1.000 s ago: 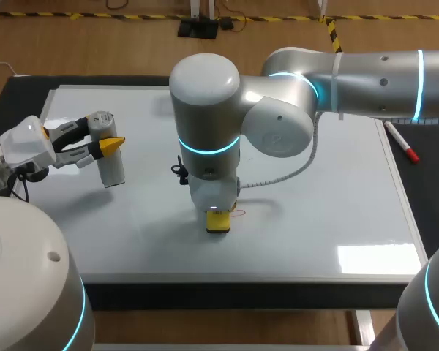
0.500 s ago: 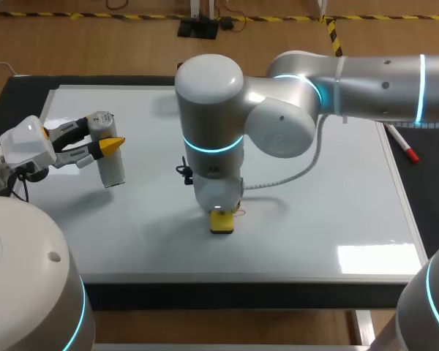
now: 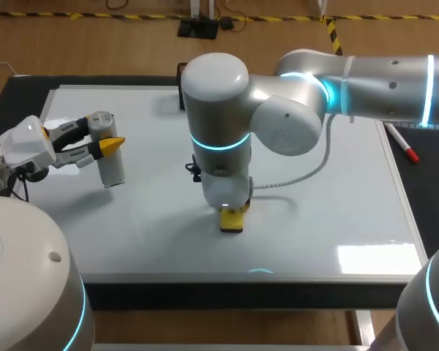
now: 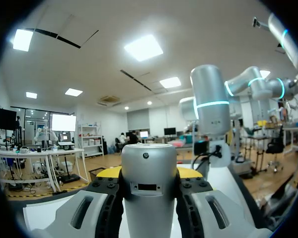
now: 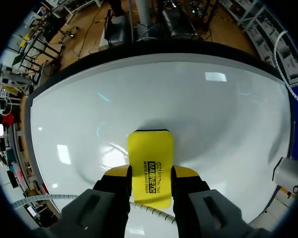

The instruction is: Pick up the inspection probe, press it on each red-marked spot on the whiteboard one by one, put down the probe, pick up the eraser, and wipe off all the red marks.

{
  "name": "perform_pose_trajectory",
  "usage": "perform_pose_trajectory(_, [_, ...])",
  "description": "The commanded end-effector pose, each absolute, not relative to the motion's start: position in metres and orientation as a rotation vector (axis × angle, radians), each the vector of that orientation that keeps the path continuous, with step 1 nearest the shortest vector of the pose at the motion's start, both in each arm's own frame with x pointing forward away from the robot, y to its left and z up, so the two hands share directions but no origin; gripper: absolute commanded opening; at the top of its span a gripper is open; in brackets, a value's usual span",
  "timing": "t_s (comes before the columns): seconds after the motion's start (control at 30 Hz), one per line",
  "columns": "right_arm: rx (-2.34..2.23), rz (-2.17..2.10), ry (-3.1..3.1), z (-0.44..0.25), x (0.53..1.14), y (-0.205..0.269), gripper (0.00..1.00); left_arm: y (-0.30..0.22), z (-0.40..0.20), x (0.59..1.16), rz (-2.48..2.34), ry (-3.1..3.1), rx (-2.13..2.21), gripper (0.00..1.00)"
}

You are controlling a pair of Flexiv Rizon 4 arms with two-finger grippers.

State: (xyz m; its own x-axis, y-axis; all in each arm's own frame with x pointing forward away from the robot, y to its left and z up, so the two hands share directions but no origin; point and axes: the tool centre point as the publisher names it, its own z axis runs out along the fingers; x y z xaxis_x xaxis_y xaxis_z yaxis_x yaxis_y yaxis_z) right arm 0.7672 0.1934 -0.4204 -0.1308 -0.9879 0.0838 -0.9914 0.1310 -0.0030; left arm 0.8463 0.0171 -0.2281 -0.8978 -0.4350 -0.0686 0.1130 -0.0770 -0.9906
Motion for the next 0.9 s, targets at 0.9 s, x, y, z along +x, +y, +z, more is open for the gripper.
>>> perform_pose_trajectory(0.9, [2.042,0.192,-2.286,-0.386,0.801,0.13,0.0,0.017,-0.227,0.845,-2.033,1.832,-0.346,0.0])
